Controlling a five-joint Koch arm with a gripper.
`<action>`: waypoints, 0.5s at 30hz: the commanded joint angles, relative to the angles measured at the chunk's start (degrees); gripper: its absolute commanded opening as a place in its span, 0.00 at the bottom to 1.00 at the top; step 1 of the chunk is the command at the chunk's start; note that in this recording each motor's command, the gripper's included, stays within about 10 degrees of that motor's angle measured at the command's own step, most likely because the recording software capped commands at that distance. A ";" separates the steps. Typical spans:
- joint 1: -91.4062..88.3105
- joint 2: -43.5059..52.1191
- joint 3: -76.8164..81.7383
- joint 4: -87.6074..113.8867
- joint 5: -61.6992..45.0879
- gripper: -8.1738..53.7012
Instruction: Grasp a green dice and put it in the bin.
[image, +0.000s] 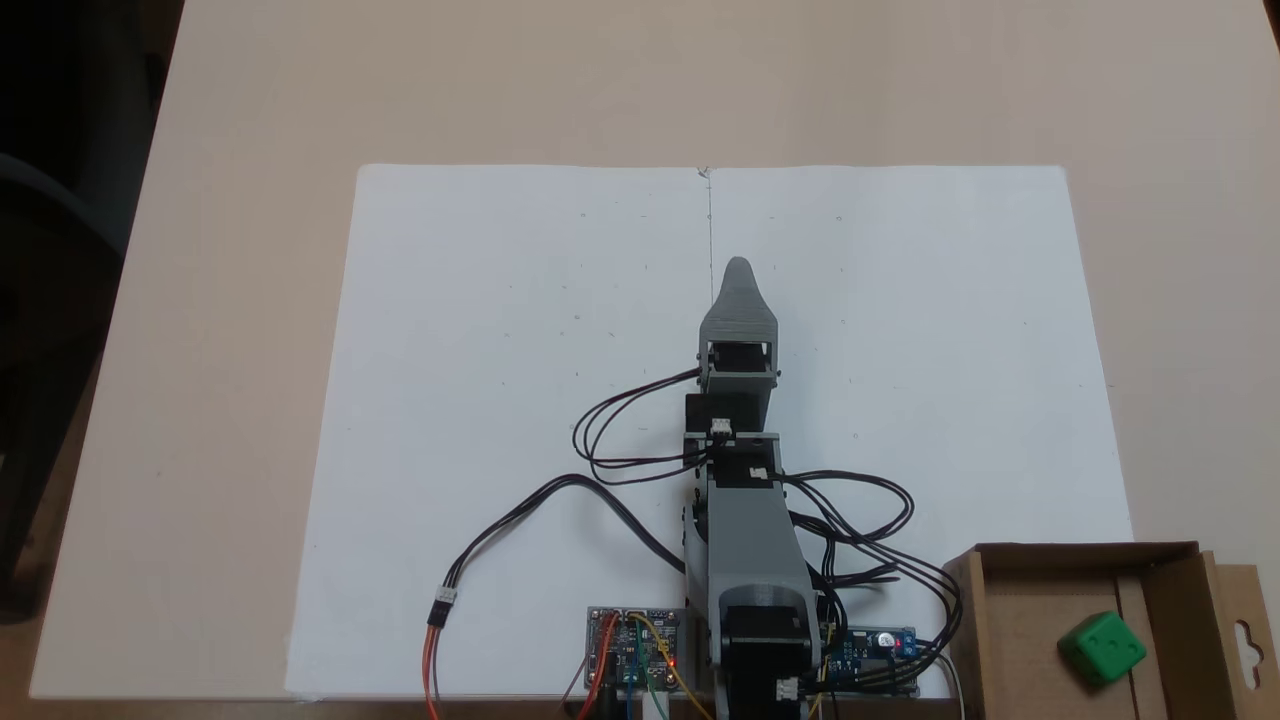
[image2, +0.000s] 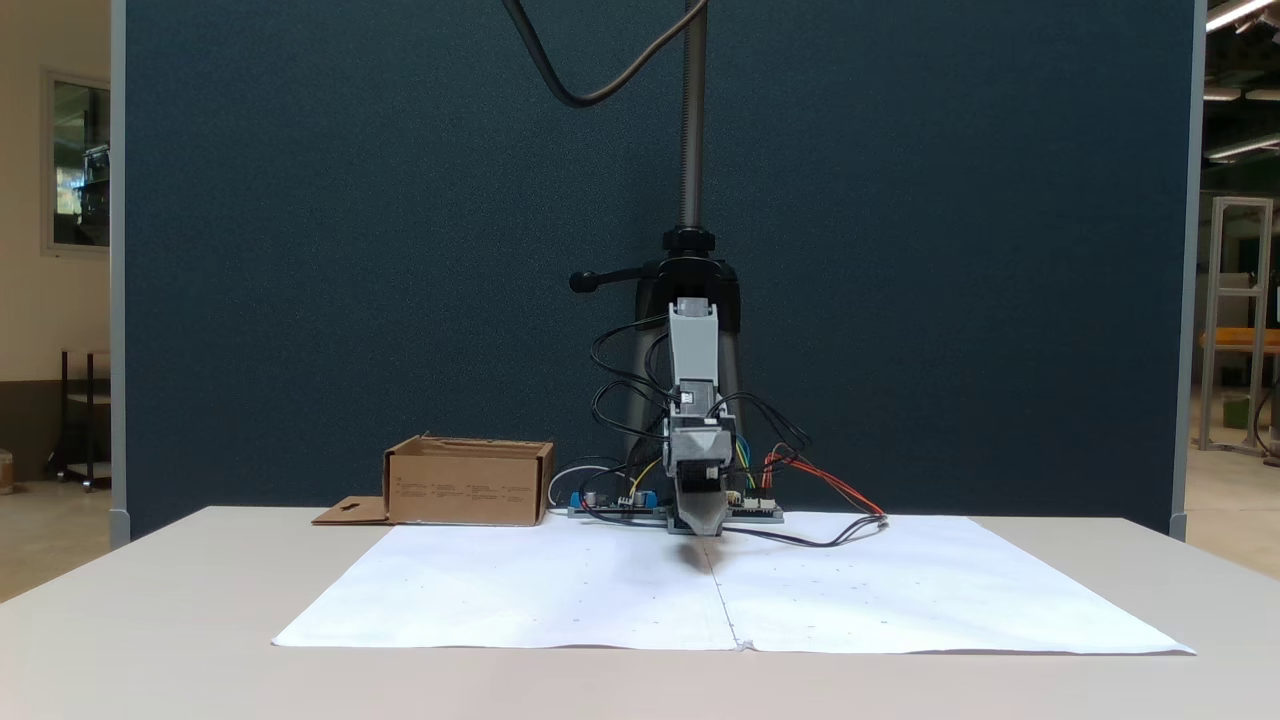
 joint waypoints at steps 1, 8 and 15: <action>-1.58 4.31 3.25 -9.74 -3.52 0.84; -2.02 6.77 11.34 -19.05 -3.52 0.84; -1.93 7.03 14.22 -29.25 -3.60 0.85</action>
